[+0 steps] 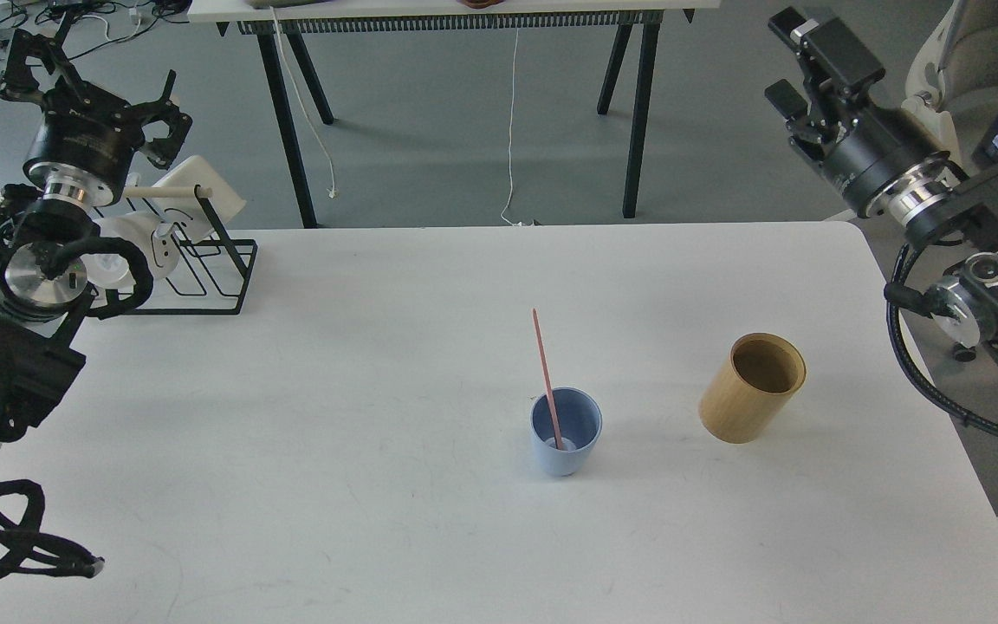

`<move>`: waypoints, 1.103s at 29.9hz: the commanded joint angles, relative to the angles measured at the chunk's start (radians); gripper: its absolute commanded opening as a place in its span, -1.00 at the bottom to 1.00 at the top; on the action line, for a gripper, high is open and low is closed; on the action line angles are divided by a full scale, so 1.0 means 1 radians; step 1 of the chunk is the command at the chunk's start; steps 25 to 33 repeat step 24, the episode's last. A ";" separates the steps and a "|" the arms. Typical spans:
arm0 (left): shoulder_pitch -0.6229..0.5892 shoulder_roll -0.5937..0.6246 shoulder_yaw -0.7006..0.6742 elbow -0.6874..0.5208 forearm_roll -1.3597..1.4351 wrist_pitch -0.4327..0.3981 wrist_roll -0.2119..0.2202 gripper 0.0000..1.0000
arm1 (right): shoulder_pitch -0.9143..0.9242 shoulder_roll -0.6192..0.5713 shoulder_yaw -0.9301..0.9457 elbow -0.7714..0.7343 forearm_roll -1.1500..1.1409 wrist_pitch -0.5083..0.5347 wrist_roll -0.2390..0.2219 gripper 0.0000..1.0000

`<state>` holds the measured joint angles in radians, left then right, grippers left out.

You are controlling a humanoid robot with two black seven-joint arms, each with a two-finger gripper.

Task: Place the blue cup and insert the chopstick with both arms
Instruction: 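Release the red stick and raise the right gripper away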

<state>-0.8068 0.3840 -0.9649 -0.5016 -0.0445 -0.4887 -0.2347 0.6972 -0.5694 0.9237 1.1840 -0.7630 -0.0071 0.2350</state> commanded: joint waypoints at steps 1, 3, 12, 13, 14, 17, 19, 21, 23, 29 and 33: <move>-0.002 -0.005 0.002 0.000 0.000 0.000 0.000 1.00 | 0.050 0.020 0.012 -0.130 0.193 0.065 0.052 0.99; -0.002 -0.005 0.000 0.000 0.000 0.000 0.000 1.00 | 0.062 0.025 0.021 -0.179 0.279 0.098 0.053 0.99; -0.002 -0.011 -0.003 0.002 -0.005 0.000 0.000 1.00 | 0.074 0.131 0.133 -0.366 0.557 0.180 0.026 0.99; -0.002 -0.013 -0.005 0.002 -0.005 0.000 0.000 1.00 | 0.077 0.146 0.135 -0.385 0.567 0.197 0.026 0.99; -0.002 -0.013 -0.005 0.002 -0.005 0.000 0.000 1.00 | 0.077 0.157 0.141 -0.398 0.573 0.208 0.026 0.99; -0.002 -0.014 -0.006 0.002 -0.005 0.000 0.000 1.00 | 0.077 0.181 0.165 -0.426 0.574 0.211 0.026 0.99; -0.002 -0.014 -0.005 0.002 -0.005 0.000 0.000 1.00 | 0.077 0.195 0.181 -0.445 0.593 0.214 0.026 0.99; 0.000 -0.016 -0.005 0.002 -0.005 0.000 0.000 1.00 | 0.077 0.201 0.175 -0.445 0.611 0.219 0.024 0.99; 0.000 -0.017 -0.005 0.002 -0.005 0.000 -0.002 1.00 | 0.079 0.201 0.164 -0.438 0.613 0.229 0.026 0.99; 0.000 -0.019 -0.006 0.002 -0.005 0.000 -0.002 1.00 | 0.079 0.201 0.172 -0.438 0.613 0.231 0.029 0.99; 0.000 -0.019 -0.006 0.002 -0.005 0.000 -0.002 1.00 | 0.079 0.201 0.172 -0.438 0.613 0.231 0.029 0.99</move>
